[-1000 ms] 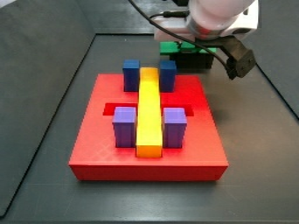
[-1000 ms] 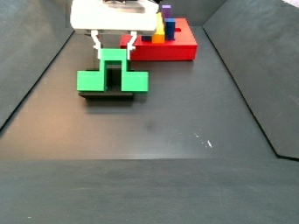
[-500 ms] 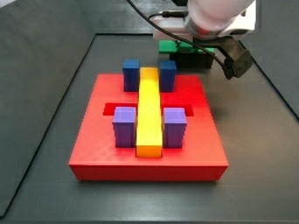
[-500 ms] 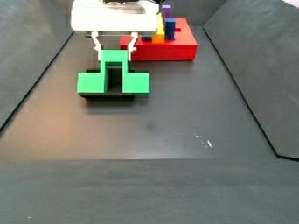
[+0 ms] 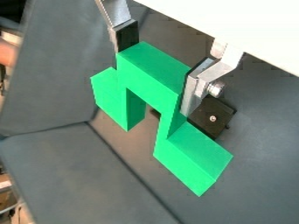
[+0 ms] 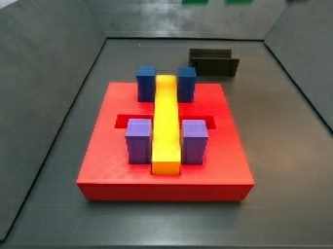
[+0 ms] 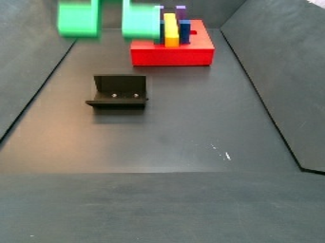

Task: Pick up the green object. Move up. Place the green object on the fixture. Regrasp the green object. Move to above the board. Insert the green object.
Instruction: Move to above the board.

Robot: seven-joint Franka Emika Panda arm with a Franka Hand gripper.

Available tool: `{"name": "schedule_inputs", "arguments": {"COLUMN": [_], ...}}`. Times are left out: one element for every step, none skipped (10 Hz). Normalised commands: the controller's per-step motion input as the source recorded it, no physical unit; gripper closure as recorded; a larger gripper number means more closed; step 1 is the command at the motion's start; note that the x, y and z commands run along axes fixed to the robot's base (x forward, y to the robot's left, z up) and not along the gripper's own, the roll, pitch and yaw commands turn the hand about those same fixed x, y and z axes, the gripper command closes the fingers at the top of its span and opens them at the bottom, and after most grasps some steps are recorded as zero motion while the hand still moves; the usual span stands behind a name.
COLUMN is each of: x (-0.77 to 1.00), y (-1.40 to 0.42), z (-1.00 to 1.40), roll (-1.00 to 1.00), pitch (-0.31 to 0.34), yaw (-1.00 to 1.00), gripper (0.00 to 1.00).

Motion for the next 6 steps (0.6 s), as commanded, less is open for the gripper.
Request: {"name": "schedule_inputs", "arguments": {"x": [0.02,0.02,0.04,-0.89,-0.91,-0.98], "y": [-0.04,-0.02,-0.02,-1.40,-1.40,-1.40], "z": [1.40,0.69,0.20,0.26,0.28,0.30], "roll": [-0.01,-0.01,0.01,-1.00,-1.00,-1.00], "pitch": [0.041,0.070,0.091,0.135,0.128,0.111], "yaw": [-0.02,-0.02,-0.01,-0.06,-0.05,-0.04], "gripper": [1.00,1.00,1.00,1.00,1.00,1.00]}}
